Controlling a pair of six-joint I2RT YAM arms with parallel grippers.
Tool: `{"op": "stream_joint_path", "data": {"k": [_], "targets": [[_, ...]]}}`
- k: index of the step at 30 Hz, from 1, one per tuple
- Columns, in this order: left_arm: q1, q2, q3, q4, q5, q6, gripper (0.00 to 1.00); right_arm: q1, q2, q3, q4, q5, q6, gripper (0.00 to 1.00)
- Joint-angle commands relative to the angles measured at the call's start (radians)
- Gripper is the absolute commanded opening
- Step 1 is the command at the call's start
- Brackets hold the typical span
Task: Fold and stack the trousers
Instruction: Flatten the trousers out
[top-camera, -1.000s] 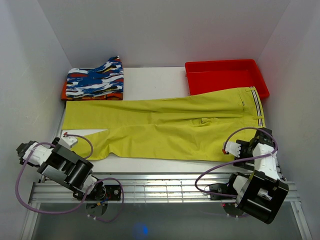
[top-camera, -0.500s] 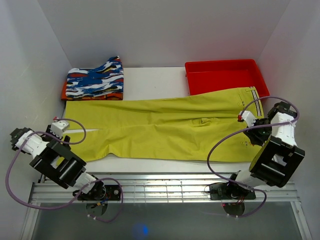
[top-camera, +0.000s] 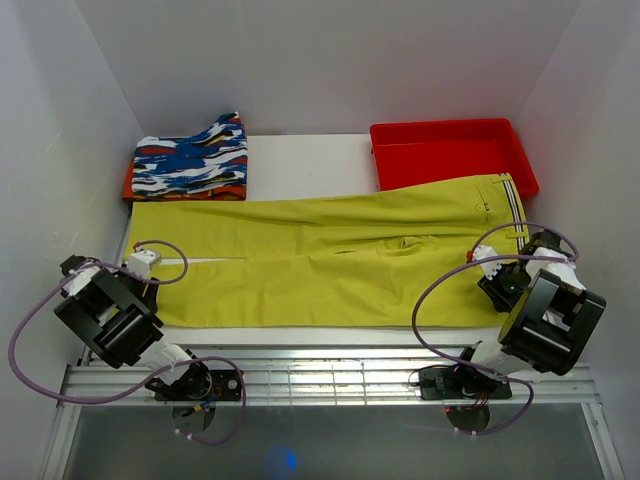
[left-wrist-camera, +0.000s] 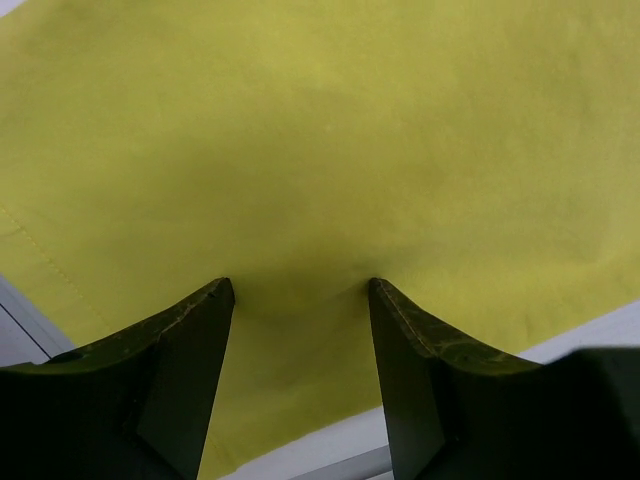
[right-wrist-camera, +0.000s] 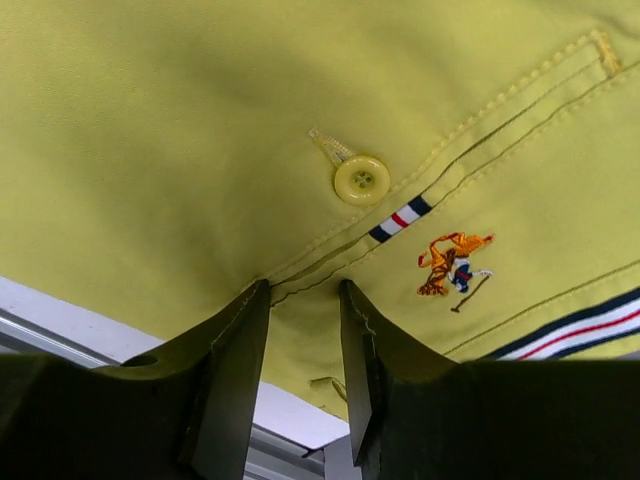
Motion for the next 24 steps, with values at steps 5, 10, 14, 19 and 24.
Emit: {"op": "stream_joint_path", "data": {"k": [5,10,14,19,24], "targets": [[0.108,0.1,-0.045,0.013,-0.226,0.087,0.64,-0.116,0.022,-0.104,0.122,0.188,-0.192,0.4],[0.139,0.089,0.134,-0.195,-0.09,0.17,0.73,-0.134,-0.093,-0.077,-0.077,0.084,-0.269,0.47],[0.052,0.039,0.314,-0.362,0.105,0.141,0.77,-0.113,-0.113,0.107,-0.194,-0.148,-0.213,0.51],[-0.167,0.031,0.401,-0.193,0.211,-0.191,0.77,-0.054,0.051,0.479,-0.237,-0.333,0.122,0.43],[-0.309,0.161,0.443,0.03,0.141,-0.445,0.75,0.053,0.21,0.618,-0.066,-0.343,0.378,0.34]]}}
